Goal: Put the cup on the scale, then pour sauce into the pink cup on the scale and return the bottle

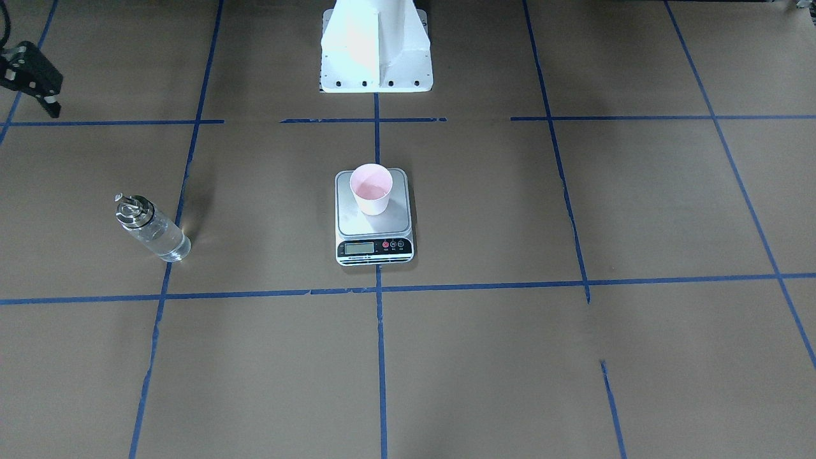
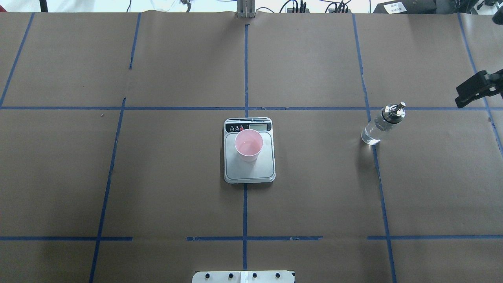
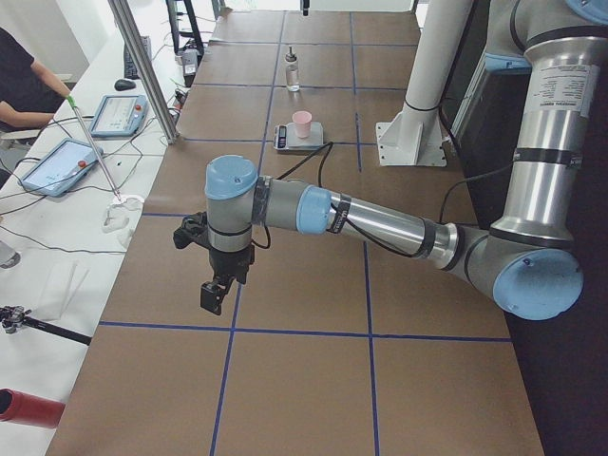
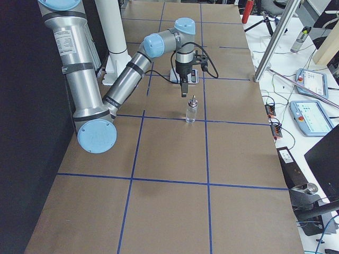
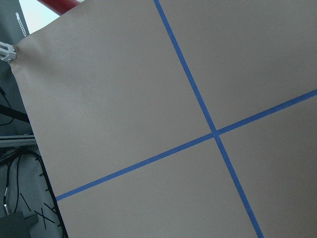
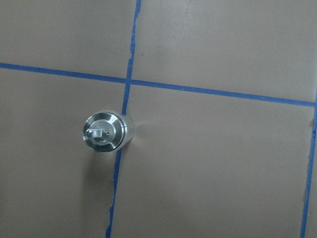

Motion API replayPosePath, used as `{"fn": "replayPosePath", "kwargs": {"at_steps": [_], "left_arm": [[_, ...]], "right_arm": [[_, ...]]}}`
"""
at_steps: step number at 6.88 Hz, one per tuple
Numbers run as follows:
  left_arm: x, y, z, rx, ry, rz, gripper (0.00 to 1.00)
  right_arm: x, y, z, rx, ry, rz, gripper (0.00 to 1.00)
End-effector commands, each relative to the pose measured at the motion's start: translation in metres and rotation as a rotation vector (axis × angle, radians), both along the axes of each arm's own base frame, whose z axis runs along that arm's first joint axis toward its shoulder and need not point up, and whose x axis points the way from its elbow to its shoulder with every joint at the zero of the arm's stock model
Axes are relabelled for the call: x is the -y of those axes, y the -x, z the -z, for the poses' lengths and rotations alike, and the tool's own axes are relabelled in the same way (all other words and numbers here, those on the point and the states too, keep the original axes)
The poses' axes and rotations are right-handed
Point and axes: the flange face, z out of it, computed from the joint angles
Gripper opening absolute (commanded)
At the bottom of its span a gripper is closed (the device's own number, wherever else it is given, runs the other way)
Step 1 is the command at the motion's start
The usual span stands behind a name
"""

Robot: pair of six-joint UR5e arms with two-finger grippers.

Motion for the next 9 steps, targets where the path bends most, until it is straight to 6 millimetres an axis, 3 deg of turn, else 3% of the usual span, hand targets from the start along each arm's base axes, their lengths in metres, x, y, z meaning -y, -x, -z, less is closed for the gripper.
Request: {"fn": "replayPosePath", "kwargs": {"at_steps": [1, 2, 3, 5, 6, 7, 8, 9], "left_arm": [[-0.001, 0.0, -0.001, -0.001, 0.002, -0.001, 1.0], [-0.004, 0.0, -0.005, -0.001, 0.01, -0.004, 1.0], [-0.012, -0.001, -0.016, -0.007, 0.034, -0.007, 1.0], [-0.018, -0.002, -0.027, -0.017, 0.091, -0.009, 1.0], [-0.028, -0.004, -0.049, -0.025, 0.149, -0.012, 1.0], [-0.039, -0.005, -0.078, -0.034, 0.207, -0.012, 1.0], [-0.057, -0.012, -0.11, -0.108, 0.267, -0.013, 1.0], [-0.074, -0.018, -0.124, -0.175, 0.301, -0.009, 1.0]], "right_arm": [[0.049, -0.08, -0.078, 0.037, -0.013, 0.088, 1.0], [0.061, -0.103, -0.113, 0.038, -0.008, 0.124, 1.0], [0.063, -0.115, -0.138, 0.06, -0.005, 0.13, 1.0], [0.061, -0.128, -0.24, 0.128, -0.064, 0.101, 1.0], [0.065, -0.13, -0.269, 0.129, -0.027, 0.094, 1.0], [0.067, -0.13, -0.271, 0.119, -0.03, 0.096, 1.0], [0.062, -0.131, -0.288, 0.1, 0.001, 0.095, 1.0], [0.056, -0.132, -0.295, 0.097, 0.018, 0.092, 1.0]]}}
